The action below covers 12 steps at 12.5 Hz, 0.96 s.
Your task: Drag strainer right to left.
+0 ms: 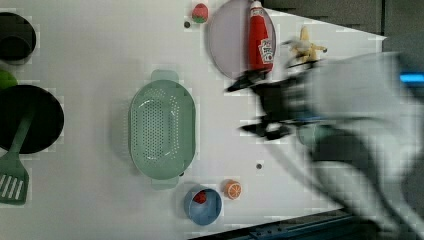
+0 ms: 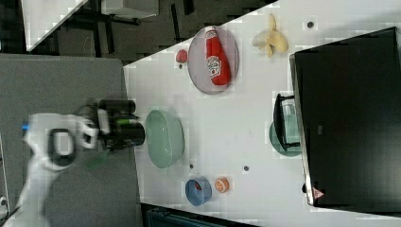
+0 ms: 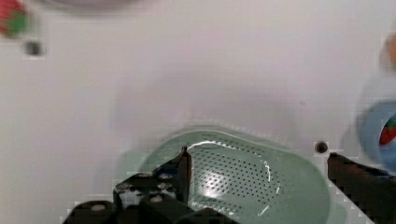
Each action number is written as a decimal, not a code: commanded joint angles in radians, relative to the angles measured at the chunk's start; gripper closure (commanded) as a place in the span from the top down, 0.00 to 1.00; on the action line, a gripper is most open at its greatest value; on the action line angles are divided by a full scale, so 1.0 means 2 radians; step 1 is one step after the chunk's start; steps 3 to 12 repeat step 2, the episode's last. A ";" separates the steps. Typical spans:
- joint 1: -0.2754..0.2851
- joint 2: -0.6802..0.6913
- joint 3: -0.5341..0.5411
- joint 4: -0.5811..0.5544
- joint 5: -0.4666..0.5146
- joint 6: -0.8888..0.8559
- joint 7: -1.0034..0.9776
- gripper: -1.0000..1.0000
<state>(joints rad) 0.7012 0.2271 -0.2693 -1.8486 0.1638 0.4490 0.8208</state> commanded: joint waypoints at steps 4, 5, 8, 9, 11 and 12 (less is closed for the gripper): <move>-0.030 -0.113 -0.117 0.012 -0.056 -0.075 -0.231 1.00; -0.030 -0.113 -0.117 0.012 -0.056 -0.075 -0.231 1.00; -0.030 -0.113 -0.117 0.012 -0.056 -0.075 -0.231 1.00; -0.030 -0.113 -0.117 0.012 -0.056 -0.075 -0.231 1.00; -0.030 -0.113 -0.117 0.012 -0.056 -0.075 -0.231 1.00; -0.030 -0.113 -0.117 0.012 -0.056 -0.075 -0.231 1.00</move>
